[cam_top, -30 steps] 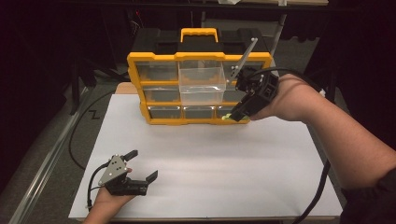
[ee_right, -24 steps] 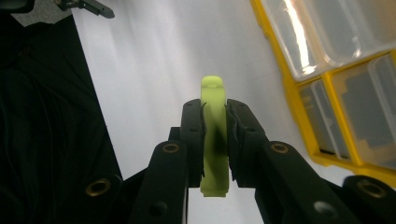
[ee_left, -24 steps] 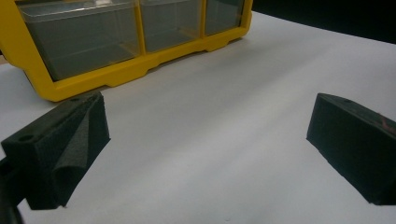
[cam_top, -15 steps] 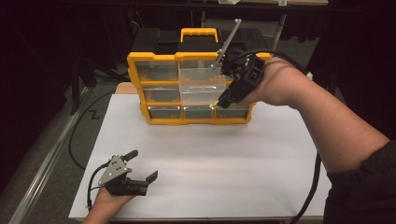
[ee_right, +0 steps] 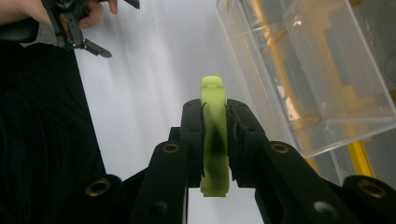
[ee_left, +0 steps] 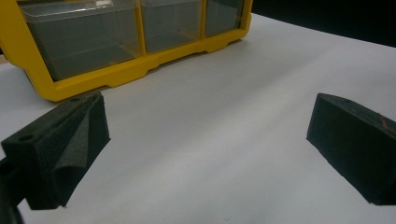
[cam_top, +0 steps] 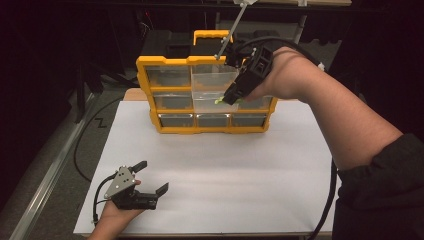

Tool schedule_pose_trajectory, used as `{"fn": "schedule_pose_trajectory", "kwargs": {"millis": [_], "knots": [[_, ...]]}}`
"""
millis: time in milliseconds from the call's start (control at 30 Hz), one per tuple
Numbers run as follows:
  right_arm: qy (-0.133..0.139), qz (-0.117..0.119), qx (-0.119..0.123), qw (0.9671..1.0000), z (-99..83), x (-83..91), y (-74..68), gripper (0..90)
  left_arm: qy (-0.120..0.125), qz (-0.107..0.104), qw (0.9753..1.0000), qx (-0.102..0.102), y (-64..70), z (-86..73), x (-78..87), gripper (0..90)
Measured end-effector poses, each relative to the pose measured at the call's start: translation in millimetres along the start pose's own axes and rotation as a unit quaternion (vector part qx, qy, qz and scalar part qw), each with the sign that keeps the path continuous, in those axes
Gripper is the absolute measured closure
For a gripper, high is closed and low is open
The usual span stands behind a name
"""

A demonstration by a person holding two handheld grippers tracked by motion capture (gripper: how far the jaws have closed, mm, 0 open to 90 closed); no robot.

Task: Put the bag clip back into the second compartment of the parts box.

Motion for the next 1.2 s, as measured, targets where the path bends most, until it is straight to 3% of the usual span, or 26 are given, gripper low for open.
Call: {"fn": "schedule_pose_trajectory", "kwargs": {"millis": [600, 1200], "knots": [[-0.005, -0.013, 0.001, 0.9999, 30.7, 2.3, 20.3, 79.2, -0.001, -0.002, 1.0, 0.003, -0.5, 0.0, -0.4, 0.3], [-0.01, -0.018, -0.003, 0.9998, 42.5, -2.5, 40.6, 79.1, -0.002, -0.006, 1.0, 0.003, -0.2, -0.4, -1.1, 0.3]]}}
Point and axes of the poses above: each handheld gripper's, and its own axes: x roughly backward along the jaws, z roughly out of its top, y roughly to its right, the point moved 3 cm from there along -x, roughly forward along the jaws, and after that the axes turned 15 degrees about z, right-handed, at the moved point
